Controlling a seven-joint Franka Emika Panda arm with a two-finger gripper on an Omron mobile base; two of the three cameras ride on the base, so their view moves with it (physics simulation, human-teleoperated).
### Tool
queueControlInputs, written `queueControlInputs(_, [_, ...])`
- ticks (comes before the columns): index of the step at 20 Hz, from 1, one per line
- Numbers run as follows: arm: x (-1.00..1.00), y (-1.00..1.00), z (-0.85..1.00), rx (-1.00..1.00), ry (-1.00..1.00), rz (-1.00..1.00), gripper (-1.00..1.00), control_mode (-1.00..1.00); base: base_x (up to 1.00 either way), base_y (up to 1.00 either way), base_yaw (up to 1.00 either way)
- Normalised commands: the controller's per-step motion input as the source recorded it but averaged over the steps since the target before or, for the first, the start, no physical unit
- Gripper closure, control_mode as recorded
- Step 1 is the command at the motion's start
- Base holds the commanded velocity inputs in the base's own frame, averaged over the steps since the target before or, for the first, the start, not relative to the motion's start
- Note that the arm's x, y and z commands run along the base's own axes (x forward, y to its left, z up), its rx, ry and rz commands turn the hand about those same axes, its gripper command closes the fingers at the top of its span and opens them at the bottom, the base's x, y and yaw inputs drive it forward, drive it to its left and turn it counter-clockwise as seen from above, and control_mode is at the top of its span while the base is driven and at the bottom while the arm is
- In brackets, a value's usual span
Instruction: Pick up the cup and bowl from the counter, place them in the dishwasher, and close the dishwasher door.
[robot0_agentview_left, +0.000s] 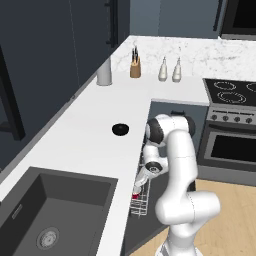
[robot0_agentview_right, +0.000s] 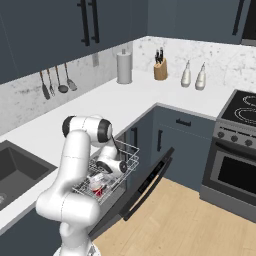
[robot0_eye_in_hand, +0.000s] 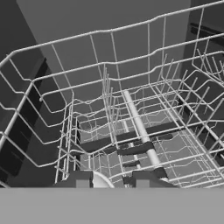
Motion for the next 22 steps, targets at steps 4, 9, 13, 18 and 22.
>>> queueControlInputs(4, [-0.42,-0.44,-0.33,0.00,0.09,0.04,-1.00,-1.00,0.00,0.00,0.00])
queueControlInputs(9, [-0.64,-0.82,-0.11,0.00,0.12,0.01,-1.00,-1.00,0.00,0.00,0.00])
queueControlInputs(13, [-0.43,-0.31,0.39,0.06,0.01,0.00,-1.00,-1.00,0.00,0.00,0.00])
queueControlInputs(18, [-0.47,-0.16,0.72,0.10,-0.03,0.00,-1.00,-1.00,0.00,0.00,0.00])
queueControlInputs(22, [-0.17,-0.11,0.88,0.09,-0.02,0.00,-1.00,-1.00,0.00,0.00,0.00])
